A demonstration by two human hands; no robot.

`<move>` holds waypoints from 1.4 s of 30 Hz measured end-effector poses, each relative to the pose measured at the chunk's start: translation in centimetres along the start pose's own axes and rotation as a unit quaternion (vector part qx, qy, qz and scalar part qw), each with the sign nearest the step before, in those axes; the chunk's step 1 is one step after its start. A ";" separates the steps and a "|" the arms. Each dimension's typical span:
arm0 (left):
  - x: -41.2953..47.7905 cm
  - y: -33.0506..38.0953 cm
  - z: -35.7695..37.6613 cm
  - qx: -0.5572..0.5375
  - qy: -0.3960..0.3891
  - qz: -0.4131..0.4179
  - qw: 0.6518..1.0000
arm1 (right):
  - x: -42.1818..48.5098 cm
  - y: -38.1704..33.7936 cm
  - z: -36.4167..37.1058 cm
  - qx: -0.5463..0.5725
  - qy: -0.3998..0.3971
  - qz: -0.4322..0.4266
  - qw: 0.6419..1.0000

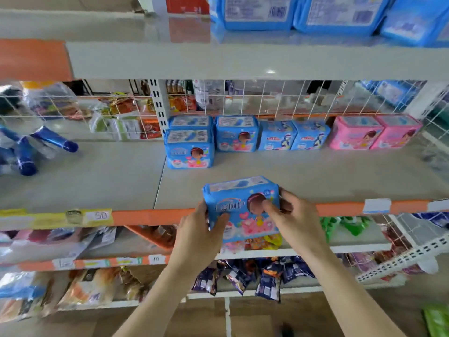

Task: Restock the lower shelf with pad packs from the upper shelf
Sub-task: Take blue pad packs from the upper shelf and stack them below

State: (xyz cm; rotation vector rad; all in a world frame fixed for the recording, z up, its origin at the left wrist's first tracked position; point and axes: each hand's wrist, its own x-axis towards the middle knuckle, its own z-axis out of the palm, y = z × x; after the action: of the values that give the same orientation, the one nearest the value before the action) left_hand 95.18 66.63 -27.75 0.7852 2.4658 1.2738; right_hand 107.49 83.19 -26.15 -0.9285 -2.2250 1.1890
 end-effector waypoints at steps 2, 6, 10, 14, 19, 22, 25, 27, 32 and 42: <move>2.4 0.3 1.0 0.004 -0.006 0.002 1.000 | 2.0 0.9 0.1 0.015 0.003 -0.006 1.000; 6.7 1.1 2.6 0.014 -0.010 0.005 1.000 | 6.4 2.5 -0.2 0.037 0.002 -0.035 0.999; 10.0 2.6 4.6 -0.008 -0.009 0.011 1.000 | 10.6 4.1 -0.2 0.052 0.013 -0.056 0.997; 13.5 2.4 7.2 0.063 0.015 -0.011 0.998 | 14.6 6.4 0.7 0.061 0.009 -0.077 0.995; 15.7 1.9 8.4 0.161 0.051 -0.010 0.986 | 17.3 7.8 1.4 0.066 0.020 -0.100 0.993; 17.1 1.2 8.4 0.152 0.066 0.003 0.986 | 17.7 8.2 2.2 0.065 0.031 -0.102 0.992; 18.1 0.5 8.4 0.155 0.081 0.035 0.984 | 18.5 8.8 3.3 0.043 0.052 -0.099 0.993; 18.8 -0.3 8.4 0.162 0.092 0.055 0.981 | 19.1 9.0 4.0 0.036 0.054 -0.100 0.993; 19.7 -1.9 8.4 0.154 0.133 0.103 0.974 | 20.0 9.6 5.4 0.048 0.069 -0.098 0.992; 20.3 -2.8 8.1 0.143 0.176 0.154 0.962 | 21.2 9.8 6.5 0.048 0.088 -0.092 0.991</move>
State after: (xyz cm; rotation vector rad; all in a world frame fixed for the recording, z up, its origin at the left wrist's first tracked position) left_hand 81.21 82.38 -34.33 1.1400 2.9521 1.2611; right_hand 92.41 99.22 -36.35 -0.7416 -2.0446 1.0768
